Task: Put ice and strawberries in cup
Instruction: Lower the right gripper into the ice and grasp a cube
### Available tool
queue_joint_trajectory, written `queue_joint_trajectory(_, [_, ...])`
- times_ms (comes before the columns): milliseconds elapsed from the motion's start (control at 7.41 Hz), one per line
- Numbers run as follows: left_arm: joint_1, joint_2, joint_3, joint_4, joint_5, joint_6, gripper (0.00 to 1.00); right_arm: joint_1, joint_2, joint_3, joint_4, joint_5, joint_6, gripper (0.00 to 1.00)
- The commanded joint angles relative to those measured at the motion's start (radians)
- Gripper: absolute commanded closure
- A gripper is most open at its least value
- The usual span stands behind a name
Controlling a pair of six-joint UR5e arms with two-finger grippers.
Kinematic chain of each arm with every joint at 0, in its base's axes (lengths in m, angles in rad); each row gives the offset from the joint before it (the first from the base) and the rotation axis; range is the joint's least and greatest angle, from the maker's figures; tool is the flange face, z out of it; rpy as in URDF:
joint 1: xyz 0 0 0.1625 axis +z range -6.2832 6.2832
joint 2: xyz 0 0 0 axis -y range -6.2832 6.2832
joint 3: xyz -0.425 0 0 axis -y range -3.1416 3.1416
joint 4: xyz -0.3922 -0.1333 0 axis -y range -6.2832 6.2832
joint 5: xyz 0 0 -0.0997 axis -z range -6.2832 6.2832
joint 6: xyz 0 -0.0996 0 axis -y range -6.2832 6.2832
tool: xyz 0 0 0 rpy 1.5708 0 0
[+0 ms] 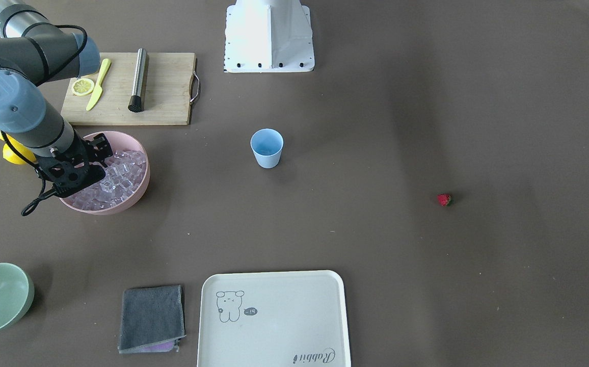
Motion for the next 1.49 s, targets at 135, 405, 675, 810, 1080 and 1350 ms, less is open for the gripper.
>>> queue_joint_trajectory(135, [0.000, 0.000, 0.001, 0.002, 0.000, -0.003, 0.02, -0.013, 0.002, -0.017, 0.000, 0.000, 0.000, 0.36])
queue_joint_trajectory(405, [0.000, 0.000, -0.001, 0.002, 0.000, -0.005, 0.02, -0.014, 0.006, -0.020, 0.000, 0.000, 0.000, 0.71])
queue_joint_trajectory(675, [-0.002, 0.000, -0.001, 0.002, 0.000, -0.005, 0.02, -0.014, 0.003, -0.020, 0.000, 0.000, -0.005, 0.99])
queue_joint_trajectory(810, [-0.002, 0.000, -0.001, 0.002, 0.000, -0.005, 0.02, -0.013, 0.009, -0.014, 0.000, 0.000, -0.009, 1.00])
queue_joint_trajectory(1080, [-0.002, 0.000, -0.001, 0.002, 0.000, -0.005, 0.02, 0.008, 0.017, 0.018, -0.008, 0.006, -0.011, 1.00])
queue_joint_trajectory(1350, [-0.002, 0.000, 0.001, 0.002, 0.000, -0.005, 0.02, 0.032, 0.019, 0.073, -0.012, 0.046, 0.003, 1.00])
